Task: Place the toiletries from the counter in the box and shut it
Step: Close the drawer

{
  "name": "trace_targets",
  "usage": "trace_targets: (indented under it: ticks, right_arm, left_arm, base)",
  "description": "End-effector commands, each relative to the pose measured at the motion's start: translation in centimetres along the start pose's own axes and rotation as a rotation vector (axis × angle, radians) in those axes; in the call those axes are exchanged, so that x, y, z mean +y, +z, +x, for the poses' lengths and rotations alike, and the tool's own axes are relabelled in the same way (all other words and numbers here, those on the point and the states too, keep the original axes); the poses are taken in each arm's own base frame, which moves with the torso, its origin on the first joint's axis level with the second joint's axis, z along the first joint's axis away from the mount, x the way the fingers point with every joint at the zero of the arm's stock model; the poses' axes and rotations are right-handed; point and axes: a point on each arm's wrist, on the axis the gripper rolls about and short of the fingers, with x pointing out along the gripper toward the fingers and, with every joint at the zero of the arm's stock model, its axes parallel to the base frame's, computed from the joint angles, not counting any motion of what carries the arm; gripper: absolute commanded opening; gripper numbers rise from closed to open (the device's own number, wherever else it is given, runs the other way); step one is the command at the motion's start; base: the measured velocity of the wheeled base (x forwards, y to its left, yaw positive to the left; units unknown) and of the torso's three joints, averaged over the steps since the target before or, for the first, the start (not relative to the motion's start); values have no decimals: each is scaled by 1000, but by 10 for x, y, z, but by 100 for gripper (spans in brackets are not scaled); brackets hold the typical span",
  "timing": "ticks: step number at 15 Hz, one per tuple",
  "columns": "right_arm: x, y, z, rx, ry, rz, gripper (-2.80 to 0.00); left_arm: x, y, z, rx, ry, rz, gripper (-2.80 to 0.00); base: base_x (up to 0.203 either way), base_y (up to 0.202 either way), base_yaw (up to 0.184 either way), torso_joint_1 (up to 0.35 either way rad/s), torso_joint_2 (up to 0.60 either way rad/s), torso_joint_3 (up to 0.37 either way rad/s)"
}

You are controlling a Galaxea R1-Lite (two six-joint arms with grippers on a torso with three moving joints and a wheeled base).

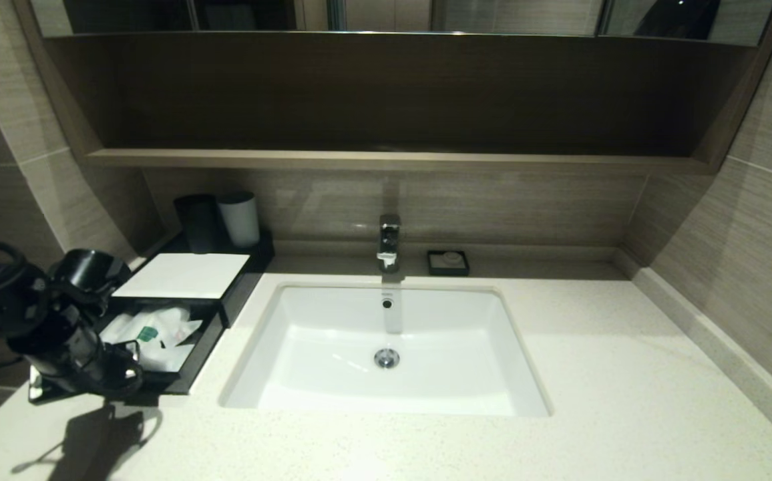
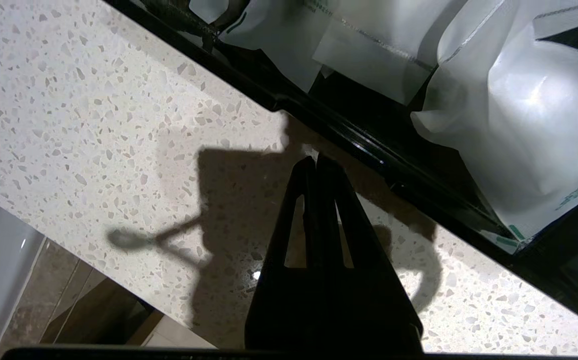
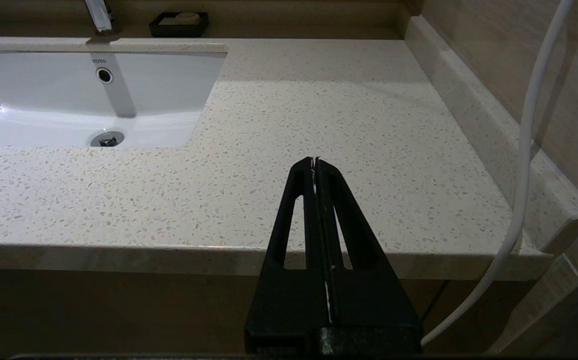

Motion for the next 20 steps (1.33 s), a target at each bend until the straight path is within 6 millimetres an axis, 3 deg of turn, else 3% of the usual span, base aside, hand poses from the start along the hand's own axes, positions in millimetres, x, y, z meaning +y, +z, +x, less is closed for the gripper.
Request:
trace_targets:
  ticks: [1,20]
  right_arm:
    - [0,-1,0,2,0,-1,-280]
    - [0,-1,0,2,0,-1,-280]
  left_arm:
    - [-1,2,1,-6,0,-5,-280]
    - [-9,20,10,-81,-28,-32,-280]
  base:
    - [0,0,0,0,0,0]
    - [0,0,0,0,0,0]
